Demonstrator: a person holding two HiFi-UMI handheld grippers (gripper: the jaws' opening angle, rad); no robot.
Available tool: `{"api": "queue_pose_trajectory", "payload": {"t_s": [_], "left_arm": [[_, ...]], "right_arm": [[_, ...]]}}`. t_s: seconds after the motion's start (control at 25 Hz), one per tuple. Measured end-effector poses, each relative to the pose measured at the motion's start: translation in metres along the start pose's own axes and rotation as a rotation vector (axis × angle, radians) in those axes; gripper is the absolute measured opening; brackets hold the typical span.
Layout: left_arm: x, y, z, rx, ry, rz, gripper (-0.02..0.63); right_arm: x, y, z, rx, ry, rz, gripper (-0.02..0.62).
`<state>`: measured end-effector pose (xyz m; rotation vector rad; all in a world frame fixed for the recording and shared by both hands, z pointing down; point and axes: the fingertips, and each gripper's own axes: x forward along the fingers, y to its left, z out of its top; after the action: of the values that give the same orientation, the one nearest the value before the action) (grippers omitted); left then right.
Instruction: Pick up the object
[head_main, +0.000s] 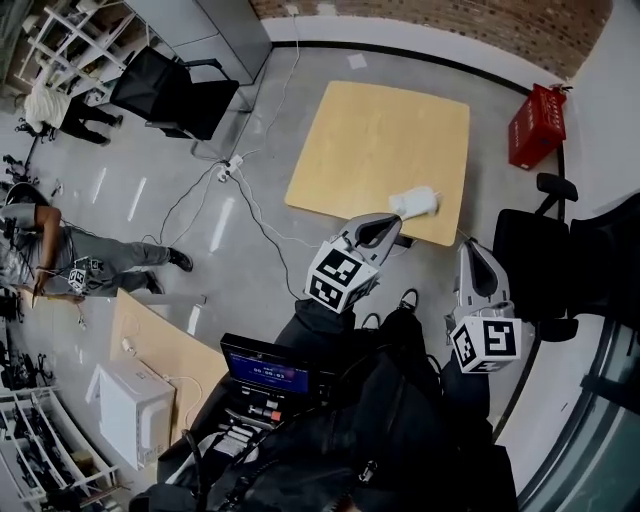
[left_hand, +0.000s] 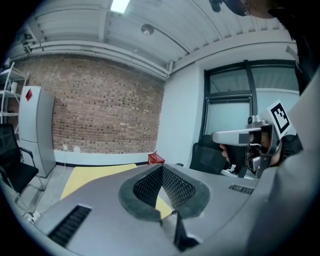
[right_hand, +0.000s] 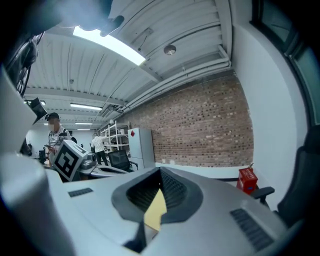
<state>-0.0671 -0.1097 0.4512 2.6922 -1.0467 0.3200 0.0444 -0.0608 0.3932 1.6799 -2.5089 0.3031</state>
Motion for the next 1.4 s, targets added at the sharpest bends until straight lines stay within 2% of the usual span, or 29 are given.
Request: {"api": "queue_pose_trajectory", "payload": {"t_s": [0.24, 0.36, 0.68, 0.92, 1.12, 1.4], "left_arm": [[0.049, 0.01, 0.009, -0.005, 0.041, -0.007, -0.002], [0.079, 0.013, 0.007, 0.028, 0.06, -0.01, -0.002], [0.139, 0.028, -0.038, 0.064, 0.173, -0.023, -0.002], [0.16, 0.05, -0.088, 0.055, 0.289, -0.032, -0.002], [0.178, 0.064, -0.128, 0.072, 0.395, -0.074, -0.002], [0.203, 0.082, -0.17, 0.129, 0.498, -0.133, 0.0]], "right_arm": [[0.024, -0.048, 0.014, 0.026, -0.026, -0.002, 0.005], [0.032, -0.075, 0.018, 0.041, -0.032, -0.003, 0.005], [0.043, -0.137, 0.003, 0.084, 0.004, -0.011, 0.005], [0.055, -0.147, -0.013, 0.095, 0.064, -0.02, 0.005], [0.065, -0.152, -0.021, 0.093, 0.106, -0.051, 0.005], [0.086, -0.152, -0.029, 0.087, 0.154, -0.073, 0.005]]}}
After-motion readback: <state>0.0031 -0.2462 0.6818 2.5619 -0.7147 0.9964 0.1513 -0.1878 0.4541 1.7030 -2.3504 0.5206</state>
